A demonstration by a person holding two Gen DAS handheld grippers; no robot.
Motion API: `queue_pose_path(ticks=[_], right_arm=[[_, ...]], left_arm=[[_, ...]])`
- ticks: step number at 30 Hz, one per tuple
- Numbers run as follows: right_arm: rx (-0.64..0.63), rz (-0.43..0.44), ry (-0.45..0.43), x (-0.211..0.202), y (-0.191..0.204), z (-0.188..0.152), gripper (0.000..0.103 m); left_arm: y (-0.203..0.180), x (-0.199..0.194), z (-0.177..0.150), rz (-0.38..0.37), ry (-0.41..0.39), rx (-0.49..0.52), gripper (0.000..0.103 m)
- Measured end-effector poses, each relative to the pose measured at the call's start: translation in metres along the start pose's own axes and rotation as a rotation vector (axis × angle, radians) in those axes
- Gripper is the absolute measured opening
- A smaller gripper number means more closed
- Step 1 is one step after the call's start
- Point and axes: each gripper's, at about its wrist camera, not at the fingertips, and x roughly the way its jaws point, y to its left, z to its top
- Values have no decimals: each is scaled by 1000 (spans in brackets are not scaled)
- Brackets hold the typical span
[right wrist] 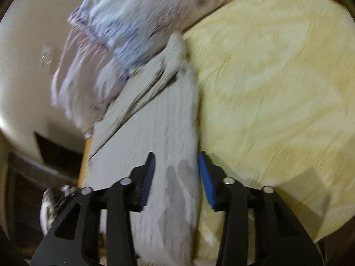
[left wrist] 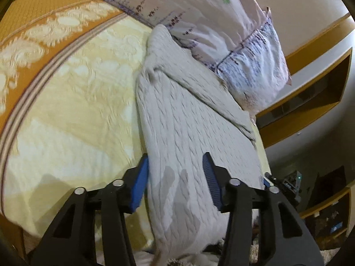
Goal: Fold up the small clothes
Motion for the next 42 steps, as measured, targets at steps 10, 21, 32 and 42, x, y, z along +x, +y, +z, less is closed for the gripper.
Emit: queue_pose_path(ticks=[10,21,32,42], right_arm=[[-18,193,125,-14,1,-52,18],[-80,194,149,-13,16,-62,15],[-304,94,-153,-45,63,-37,7],[-451,-22,-369,-44,92,-1,7]], left_arm=[[-2,-18,-50,-92,40,-20,33],[-13,-20,-71,-80,71,20,23],[-37,-34,-35,-17,-32,136,6],[-64,-34,36,75,-201,222,6]])
